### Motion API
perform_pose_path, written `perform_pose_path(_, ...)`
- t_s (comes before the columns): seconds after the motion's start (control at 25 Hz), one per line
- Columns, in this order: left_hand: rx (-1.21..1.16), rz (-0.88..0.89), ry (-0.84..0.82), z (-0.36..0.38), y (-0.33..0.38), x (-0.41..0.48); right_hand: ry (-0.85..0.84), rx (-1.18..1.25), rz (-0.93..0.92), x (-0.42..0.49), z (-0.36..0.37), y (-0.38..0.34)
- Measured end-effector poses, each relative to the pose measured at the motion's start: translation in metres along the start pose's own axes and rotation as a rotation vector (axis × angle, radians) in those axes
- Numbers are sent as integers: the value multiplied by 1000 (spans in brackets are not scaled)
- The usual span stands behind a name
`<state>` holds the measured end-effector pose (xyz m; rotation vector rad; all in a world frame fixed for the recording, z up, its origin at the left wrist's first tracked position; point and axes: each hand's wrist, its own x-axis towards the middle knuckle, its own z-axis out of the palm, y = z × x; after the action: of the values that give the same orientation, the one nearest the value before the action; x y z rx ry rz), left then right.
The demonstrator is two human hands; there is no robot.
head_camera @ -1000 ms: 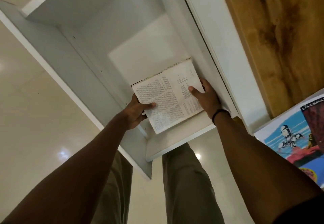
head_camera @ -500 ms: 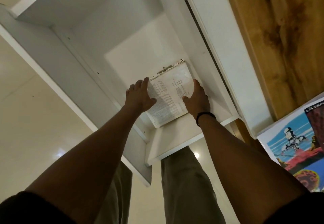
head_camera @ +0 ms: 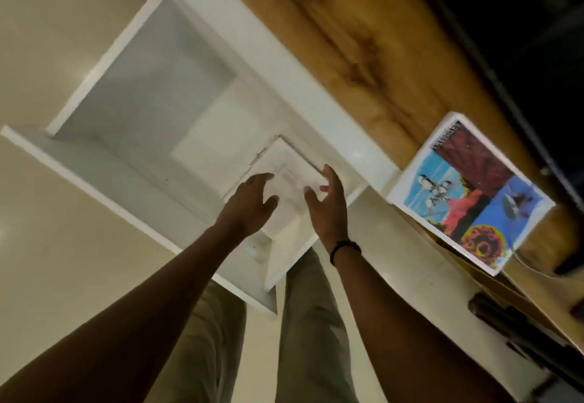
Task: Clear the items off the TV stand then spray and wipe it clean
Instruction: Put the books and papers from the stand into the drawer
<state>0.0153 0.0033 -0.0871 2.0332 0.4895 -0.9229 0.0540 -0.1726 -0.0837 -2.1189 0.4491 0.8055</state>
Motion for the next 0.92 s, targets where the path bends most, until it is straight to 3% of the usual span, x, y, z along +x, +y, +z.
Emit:
perform_pose_path(0.2,87,302,-20,3,105,-7,341,440,74,-49,-63,1)
perform_pose_path(0.36,349,649,114,24,190,14,553,925,366,-54,-107,12)
perform_pose_path(0.48,561,788,132,52,255,47,662,1278,507,-45,-134,27)
perform_pose_path(0.56,755,828,80,69,290,69,660,1360,511,-41,-147,40)
perform_pose_path(0.68,973,837,31,87,319,88,602,1293,497,-37,-157,53)
perform_pose_path(0.8,979,762,82,88,328,91,589,1389,444,-40,-162,54)
perform_pose_path(0.92,965,733,113,69,315,79,456,1421,345,-55,-153,53)
